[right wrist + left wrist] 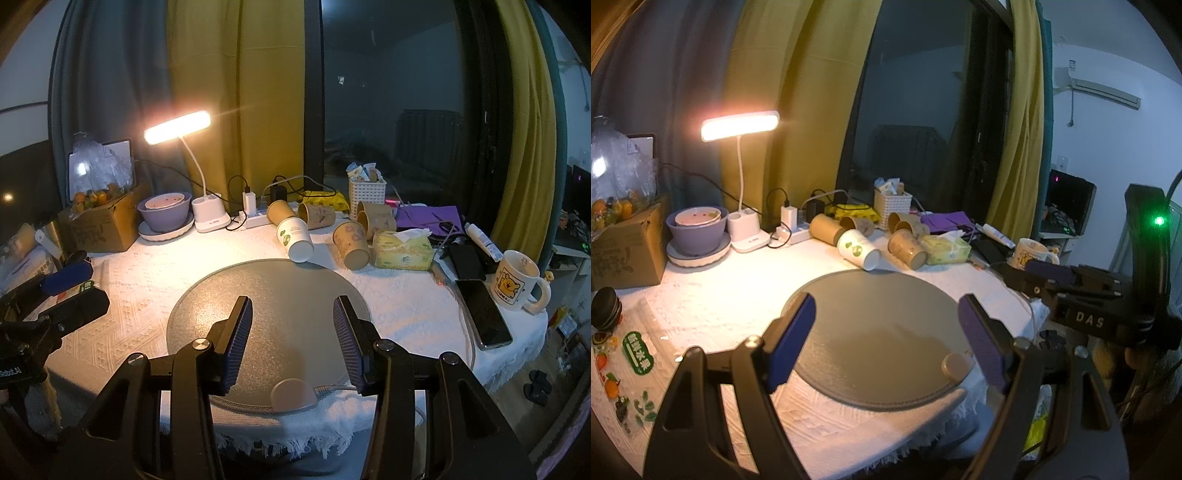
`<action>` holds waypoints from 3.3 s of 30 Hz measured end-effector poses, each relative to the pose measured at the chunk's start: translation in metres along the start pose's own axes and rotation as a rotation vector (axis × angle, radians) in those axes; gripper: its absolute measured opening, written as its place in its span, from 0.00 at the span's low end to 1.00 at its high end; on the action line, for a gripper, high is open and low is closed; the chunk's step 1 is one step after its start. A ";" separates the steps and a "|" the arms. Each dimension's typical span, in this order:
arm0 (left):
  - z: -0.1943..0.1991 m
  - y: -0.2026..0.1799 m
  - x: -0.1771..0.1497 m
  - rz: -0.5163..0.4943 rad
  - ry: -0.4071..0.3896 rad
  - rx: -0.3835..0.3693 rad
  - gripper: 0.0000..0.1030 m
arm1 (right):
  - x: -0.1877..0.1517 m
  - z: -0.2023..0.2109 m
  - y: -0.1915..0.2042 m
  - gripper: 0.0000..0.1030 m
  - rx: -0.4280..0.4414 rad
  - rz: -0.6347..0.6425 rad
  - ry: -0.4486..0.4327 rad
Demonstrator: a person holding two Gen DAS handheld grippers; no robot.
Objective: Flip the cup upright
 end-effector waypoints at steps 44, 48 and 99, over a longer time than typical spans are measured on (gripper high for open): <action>0.000 -0.001 0.005 -0.013 -0.022 -0.023 0.78 | -0.002 0.001 0.003 0.47 -0.005 0.002 -0.001; 0.000 -0.001 0.008 -0.019 -0.023 -0.034 0.78 | 0.007 0.009 -0.008 0.47 -0.016 0.004 -0.006; -0.331 -0.056 0.110 -0.054 0.324 -0.014 0.78 | 0.083 -0.196 -0.191 0.61 0.038 -0.062 0.092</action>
Point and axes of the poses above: each gripper's, at about its wrist camera, not at the fingertips, and z roughly against the way its jaws point, y to its left, x to its top, the point moved 1 cm from there along -z, roughly the way its jaws point, and after that the axes turned 6 degrees about y, right-handed, at the moved point
